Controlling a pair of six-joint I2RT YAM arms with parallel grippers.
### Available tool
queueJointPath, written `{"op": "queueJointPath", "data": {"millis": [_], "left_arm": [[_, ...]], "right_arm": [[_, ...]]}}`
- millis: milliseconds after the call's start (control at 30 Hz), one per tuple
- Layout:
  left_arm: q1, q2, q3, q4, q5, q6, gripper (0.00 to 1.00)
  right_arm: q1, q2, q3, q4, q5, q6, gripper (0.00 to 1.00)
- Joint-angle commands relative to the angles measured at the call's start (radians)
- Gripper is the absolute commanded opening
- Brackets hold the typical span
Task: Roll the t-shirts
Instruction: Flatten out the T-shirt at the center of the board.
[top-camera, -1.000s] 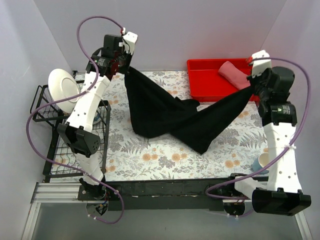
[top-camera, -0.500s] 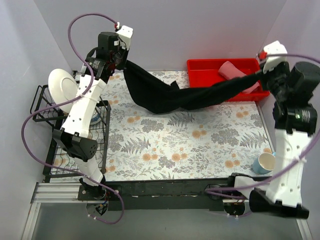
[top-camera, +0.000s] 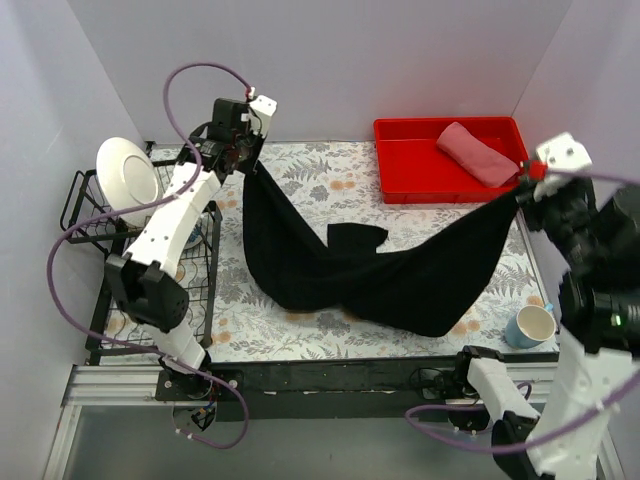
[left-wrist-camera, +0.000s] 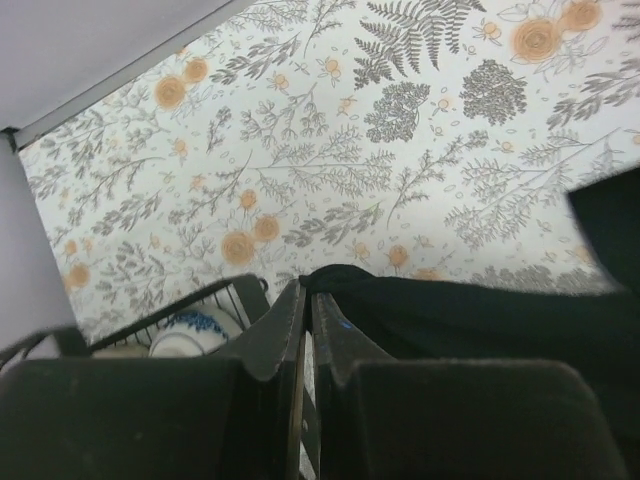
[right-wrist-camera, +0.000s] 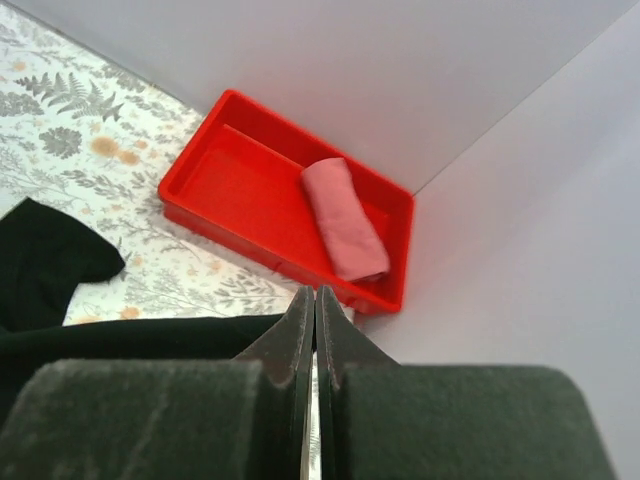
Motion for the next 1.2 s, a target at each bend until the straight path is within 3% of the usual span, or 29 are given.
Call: {"op": "queueJointPath", "data": {"millis": [0, 133, 200, 233, 267, 333, 400, 467, 600, 633, 767, 900, 1167], "left_arm": [[0.004, 0.161, 0.060, 0.185, -0.007, 0.092, 0.00], [0.012, 0.485, 0.339, 0.185, -0.135, 0.077, 0.02], [0.013, 0.561, 0.543, 0.140, -0.154, 0.053, 0.27], [0.010, 0.586, 0.592, 0.124, -0.154, 0.021, 0.51], [0.010, 0.574, 0.605, 0.116, -0.136, 0.007, 0.56], [0.001, 0.514, 0.493, 0.119, -0.096, -0.019, 0.57], [-0.006, 0.357, 0.266, 0.141, -0.005, -0.033, 0.58], [-0.022, 0.207, 0.136, 0.127, 0.048, -0.053, 0.59], [-0.052, -0.043, -0.157, 0.001, 0.485, -0.027, 0.59], [-0.077, -0.079, -0.282, -0.014, 0.501, -0.025, 0.59], [-0.160, -0.165, -0.507, -0.071, 0.539, -0.045, 0.61], [-0.203, -0.161, -0.595, 0.019, 0.478, -0.053, 0.64], [-0.257, 0.090, -0.520, 0.134, 0.332, -0.079, 0.62]], "right_arm": [[-0.001, 0.211, -0.076, 0.252, 0.012, 0.157, 0.01], [-0.003, 0.313, -0.228, 0.488, 0.028, 0.163, 0.01], [0.000, 0.404, -0.219, 0.539, 0.093, 0.168, 0.01], [-0.003, 0.442, -0.194, 0.527, 0.105, 0.163, 0.01], [-0.003, 0.503, -0.174, 0.513, 0.117, 0.158, 0.01], [-0.003, 0.536, -0.165, 0.480, 0.121, 0.148, 0.01], [-0.003, 0.519, -0.209, 0.490, 0.102, 0.146, 0.01], [-0.003, 0.464, -0.300, 0.522, 0.096, 0.152, 0.01], [-0.003, 0.410, -0.381, 0.499, 0.078, 0.163, 0.01], [-0.003, 0.403, -0.390, 0.492, 0.070, 0.163, 0.01], [-0.003, 0.396, -0.407, 0.455, 0.044, 0.189, 0.01], [-0.003, 0.403, -0.403, 0.438, 0.022, 0.220, 0.01], [-0.001, 0.398, -0.401, 0.420, 0.015, 0.224, 0.01]]}}
